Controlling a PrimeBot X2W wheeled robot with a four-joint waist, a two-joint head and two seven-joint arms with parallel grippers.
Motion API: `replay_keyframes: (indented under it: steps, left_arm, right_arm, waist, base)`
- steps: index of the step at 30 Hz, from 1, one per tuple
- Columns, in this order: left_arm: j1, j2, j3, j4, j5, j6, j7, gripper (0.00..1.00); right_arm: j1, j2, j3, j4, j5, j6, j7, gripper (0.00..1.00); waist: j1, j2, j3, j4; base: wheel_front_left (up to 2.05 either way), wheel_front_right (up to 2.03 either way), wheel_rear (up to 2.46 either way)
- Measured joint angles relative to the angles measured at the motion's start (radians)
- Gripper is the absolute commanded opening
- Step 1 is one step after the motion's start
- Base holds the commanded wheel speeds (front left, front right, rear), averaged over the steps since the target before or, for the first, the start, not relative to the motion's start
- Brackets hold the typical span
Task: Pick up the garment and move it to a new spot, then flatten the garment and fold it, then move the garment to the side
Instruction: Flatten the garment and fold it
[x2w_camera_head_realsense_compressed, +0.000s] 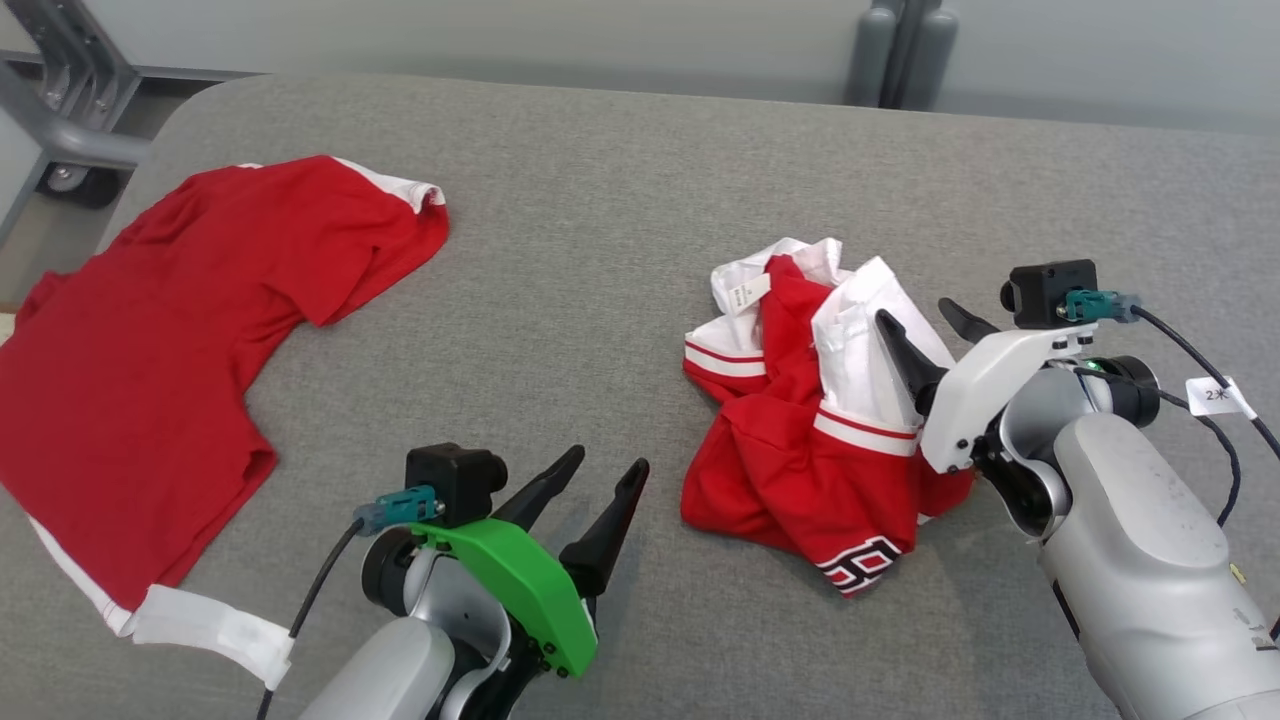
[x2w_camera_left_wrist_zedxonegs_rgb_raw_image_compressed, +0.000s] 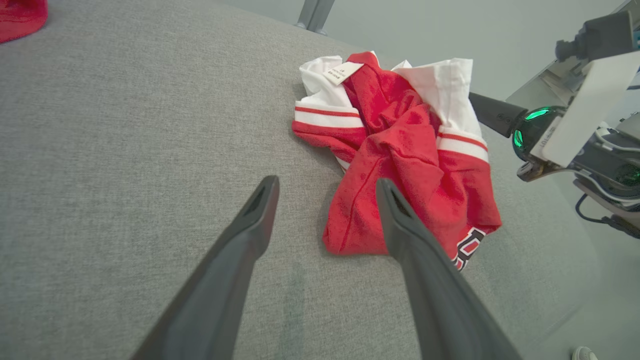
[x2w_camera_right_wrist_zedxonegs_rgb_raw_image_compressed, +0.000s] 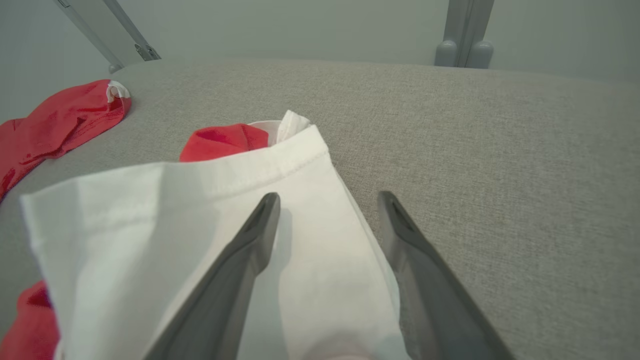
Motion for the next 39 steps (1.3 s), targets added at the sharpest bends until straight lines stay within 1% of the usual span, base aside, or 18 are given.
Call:
replay_keyframes:
  steps: [2, 5, 9, 13, 15, 21, 24, 27, 32, 36, 37, 38, 39]
  left_arm:
    - [0.011, 0.009, 0.015, -0.014, -0.002, 0.009, 0.0, 1.0]
    - [0.016, 0.017, 0.025, -0.027, -0.006, 0.012, 0.0, 1.0]
    - [0.026, 0.026, 0.04, -0.047, -0.011, 0.018, -0.001, 1.0]
    - [0.042, 0.041, 0.048, -0.055, -0.012, 0.026, -0.001, 1.0]
    - [0.046, 0.043, 0.051, -0.061, -0.014, 0.027, -0.001, 1.0]
    - [0.047, 0.043, 0.051, -0.09, -0.019, 0.031, 0.003, 1.0]
    - [0.048, 0.044, 0.049, -0.1, -0.019, 0.036, 0.01, 1.0]
    - [0.049, 0.047, 0.048, -0.105, -0.019, 0.036, 0.017, 1.0]
    - [0.049, 0.057, 0.053, -0.119, -0.019, 0.045, 0.019, 1.0]
    - [0.049, 0.063, 0.056, -0.123, -0.019, 0.047, 0.022, 1.0]
    - [0.049, 0.064, 0.058, -0.124, -0.019, 0.049, 0.024, 1.0]
    - [0.049, 0.065, 0.06, -0.125, -0.019, 0.051, 0.024, 1.0]
    - [0.049, 0.066, 0.061, -0.126, -0.019, 0.053, 0.024, 1.0]
  right_arm:
    - [-0.017, -0.002, 0.022, 0.006, 0.007, 0.0, 0.012, 1.0]
    - [-0.033, -0.002, 0.043, 0.018, 0.014, 0.0, 0.02, 1.0]
    - [-0.05, -0.012, 0.056, 0.037, 0.021, 0.0, 0.022, 1.0]
    - [-0.073, -0.031, 0.077, 0.046, 0.021, 0.0, 0.018, 1.0]
    - [-0.086, -0.039, 0.078, 0.051, 0.021, 0.0, 0.013, 1.0]
    - [-0.111, -0.094, 0.083, 0.088, 0.014, 0.0, 0.009, 1.0]
    - [-0.111, -0.107, 0.081, 0.107, 0.017, 0.0, 0.009, 1.0]
    - [-0.111, -0.107, 0.088, 0.114, 0.02, 0.0, 0.009, 1.0]
    - [-0.111, -0.086, 0.108, 0.127, 0.048, 0.0, 0.004, 1.0]
    - [-0.114, -0.084, 0.118, 0.141, 0.077, 0.0, -0.003, 1.0]
    - [-0.115, -0.084, 0.123, 0.144, 0.081, 0.0, -0.003, 0.94]
    - [-0.115, -0.083, 0.128, 0.149, 0.085, 0.0, -0.003, 0.63]
    - [-0.115, -0.083, 0.133, 0.154, 0.09, 0.0, -0.003, 0.47]
  waist:
    - [0.0, 0.0, 0.0, 0.025]
    - [0.0, 0.0, 0.001, 0.055]
    - [0.0, 0.0, 0.006, 0.079]
    - [0.0001, 0.0, 0.01, 0.082]
    - [0.0001, 0.0, 0.011, 0.081]
    - [0.0, 0.0, 0.017, 0.081]
    - [0.0, 0.0, 0.026, 0.086]
    - [0.0001, 0.0, 0.032, 0.093]
    - [0.0001, 0.0, 0.047, 0.108]
    - [0.0001, 0.0, 0.056, 0.119]
    - [0.0001, 0.0, 0.057, 0.12]
    - [0.0001, 0.0, 0.057, 0.122]
    - [0.0001, 0.0, 0.057, 0.122]
  base:
    - [0.0, 0.0, 0.0]
    - [0.0, 0.0, 0.0]
    - [0.0, 0.0, 0.0]
    - [0.0, 0.0, 0.0]
    - [0.0, 0.0, 0.0]
    - [0.0, 0.0, 0.0]
    - [0.0, 0.0, 0.0]
    - [0.0, 0.0, 0.0]
    - [0.0, 0.0, 0.0]
    - [0.0, 0.0, 0.0]
    - [0.0, 0.0, 0.0]
    - [0.0, 0.0, 0.0]
    - [0.0, 0.0, 0.0]
